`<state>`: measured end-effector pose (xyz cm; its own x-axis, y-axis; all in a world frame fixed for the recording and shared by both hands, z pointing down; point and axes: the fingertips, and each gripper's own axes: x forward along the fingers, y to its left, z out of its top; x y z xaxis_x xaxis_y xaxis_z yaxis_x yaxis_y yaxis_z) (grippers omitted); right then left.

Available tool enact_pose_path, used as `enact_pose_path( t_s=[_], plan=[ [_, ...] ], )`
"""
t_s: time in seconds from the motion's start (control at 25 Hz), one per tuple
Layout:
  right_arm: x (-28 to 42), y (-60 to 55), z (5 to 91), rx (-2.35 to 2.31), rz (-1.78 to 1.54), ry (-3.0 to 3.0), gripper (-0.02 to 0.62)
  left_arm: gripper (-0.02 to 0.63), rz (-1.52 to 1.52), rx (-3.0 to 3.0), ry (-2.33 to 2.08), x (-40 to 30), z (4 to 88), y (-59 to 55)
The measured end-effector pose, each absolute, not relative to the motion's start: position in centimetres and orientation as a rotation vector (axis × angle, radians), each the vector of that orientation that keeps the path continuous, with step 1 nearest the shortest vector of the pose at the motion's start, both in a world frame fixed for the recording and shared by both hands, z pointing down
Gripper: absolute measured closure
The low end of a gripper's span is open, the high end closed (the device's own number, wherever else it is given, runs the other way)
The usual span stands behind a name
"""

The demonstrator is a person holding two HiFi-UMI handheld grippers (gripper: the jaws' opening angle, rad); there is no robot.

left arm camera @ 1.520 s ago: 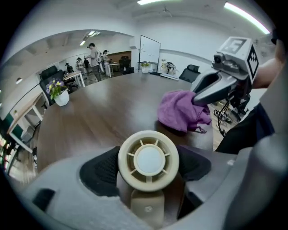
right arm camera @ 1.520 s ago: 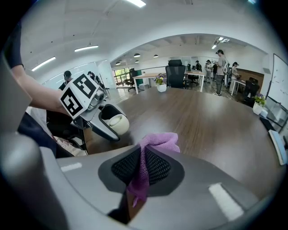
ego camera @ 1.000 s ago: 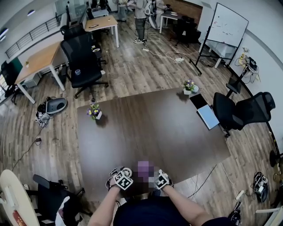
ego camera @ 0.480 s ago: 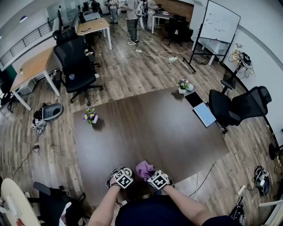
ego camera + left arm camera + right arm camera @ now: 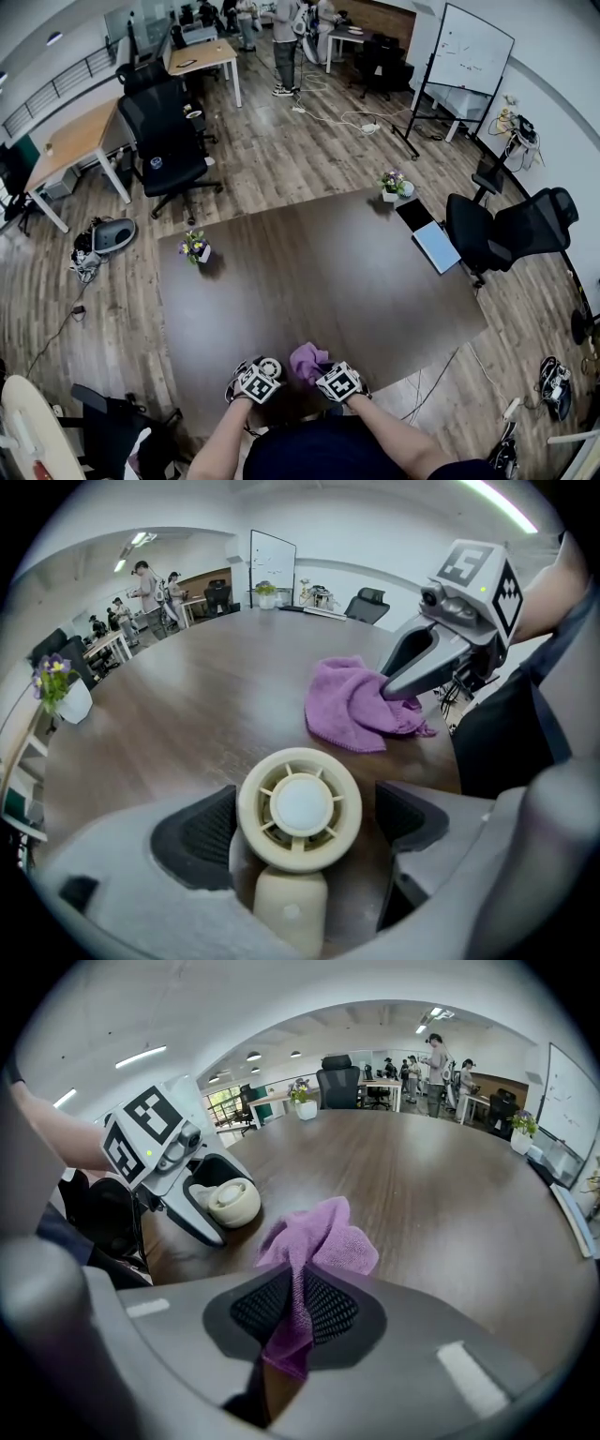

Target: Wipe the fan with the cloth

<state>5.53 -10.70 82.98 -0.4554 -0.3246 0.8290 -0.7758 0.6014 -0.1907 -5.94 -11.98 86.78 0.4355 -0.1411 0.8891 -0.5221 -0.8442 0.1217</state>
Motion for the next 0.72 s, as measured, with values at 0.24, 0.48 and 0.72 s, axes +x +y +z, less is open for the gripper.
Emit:
enact_pose_path(
  t_s=[0.24, 0.48, 0.72],
  plan=[
    [6.4, -10.8, 83.1, 0.892, 0.74, -2.026, 0.492, 0.141, 1.235, 2.332, -0.698, -6.5, 84.0, -12.4],
    [7.4, -11.0, 82.0, 0.945, 0.764, -2.04, 0.454, 0.141, 0.986, 2.315, -0.924, -8.4, 79.1, -12.9],
    [7.8, -11.2, 79.9, 0.983, 0.755, -2.092, 0.451, 0.154, 0.801, 2.293, -1.049, -9.5, 75.7, -11.5]
  ],
)
